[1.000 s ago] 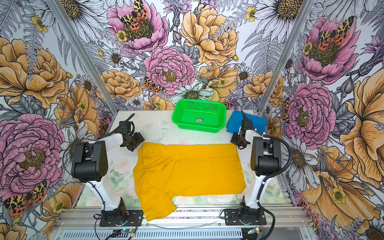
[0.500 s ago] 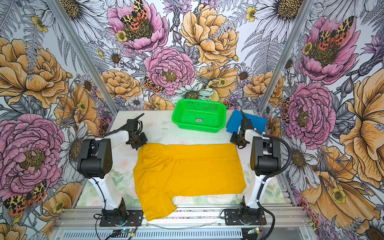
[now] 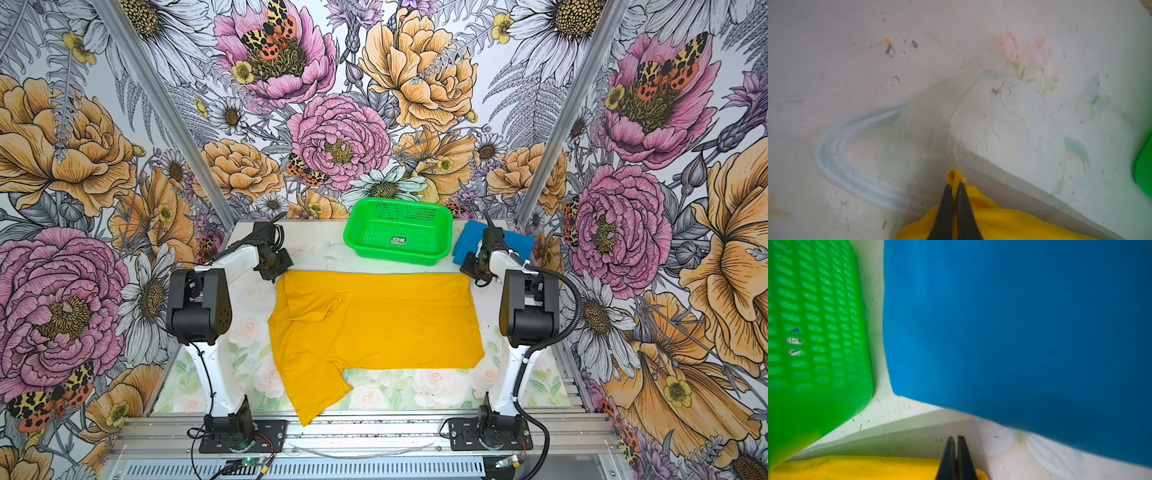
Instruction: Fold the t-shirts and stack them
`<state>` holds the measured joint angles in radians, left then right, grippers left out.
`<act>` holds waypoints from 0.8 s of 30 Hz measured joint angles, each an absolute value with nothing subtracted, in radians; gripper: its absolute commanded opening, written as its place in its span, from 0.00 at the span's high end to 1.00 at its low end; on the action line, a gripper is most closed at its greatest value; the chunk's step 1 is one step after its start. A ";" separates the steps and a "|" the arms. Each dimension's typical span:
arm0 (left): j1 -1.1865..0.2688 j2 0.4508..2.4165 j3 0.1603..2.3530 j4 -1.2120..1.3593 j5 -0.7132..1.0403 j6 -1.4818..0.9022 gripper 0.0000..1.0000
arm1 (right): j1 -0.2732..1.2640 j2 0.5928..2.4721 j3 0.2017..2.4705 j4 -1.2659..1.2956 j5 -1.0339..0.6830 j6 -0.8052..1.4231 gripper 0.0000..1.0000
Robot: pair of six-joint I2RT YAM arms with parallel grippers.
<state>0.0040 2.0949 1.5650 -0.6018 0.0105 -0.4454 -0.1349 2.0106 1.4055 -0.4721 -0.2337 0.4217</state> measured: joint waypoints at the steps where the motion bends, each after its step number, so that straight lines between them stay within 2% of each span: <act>1: 0.007 2.125 1.605 -0.603 0.010 -0.443 1.00 | -0.134 2.025 1.423 -0.469 -0.234 0.429 0.98; 4: 0.012 2.198 1.698 -0.606 0.011 -0.437 1.00 | -0.126 2.061 1.467 -0.465 -0.233 0.446 0.93; 5: 0.012 2.217 1.721 -0.610 0.011 -0.437 0.85 | -0.124 2.070 1.477 -0.465 -0.233 0.453 0.86; 6: 0.012 2.234 1.743 -0.617 0.012 -0.432 0.46 | -0.121 2.077 1.488 -0.465 -0.233 0.459 0.77; 7: 0.012 2.243 1.754 -0.621 0.011 -0.430 0.19 | -0.119 2.078 1.492 -0.462 -0.231 0.459 0.63; 8: 0.012 2.244 1.755 -0.624 0.010 -0.430 0.02 | -0.119 2.078 1.493 -0.462 -0.230 0.465 0.50; 9: 0.013 2.242 1.754 -0.632 0.007 -0.430 0.01 | -0.119 2.076 1.493 -0.461 -0.228 0.462 0.39; 11: 0.015 2.220 1.735 -0.635 -0.005 -0.430 0.01 | -0.119 2.062 1.481 -0.458 -0.220 0.460 0.25; 13: 0.019 2.147 1.655 -0.634 -0.017 -0.439 0.01 | -0.116 2.009 1.424 -0.453 -0.200 0.453 0.01; 19: -0.013 1.720 1.281 -0.652 -0.052 -0.508 0.01 | -0.114 1.704 1.193 -0.485 -0.142 0.449 0.01; 24: -0.212 1.473 1.089 -0.742 -0.098 -0.607 0.01 | -0.103 1.537 1.117 -0.523 -0.097 0.460 0.00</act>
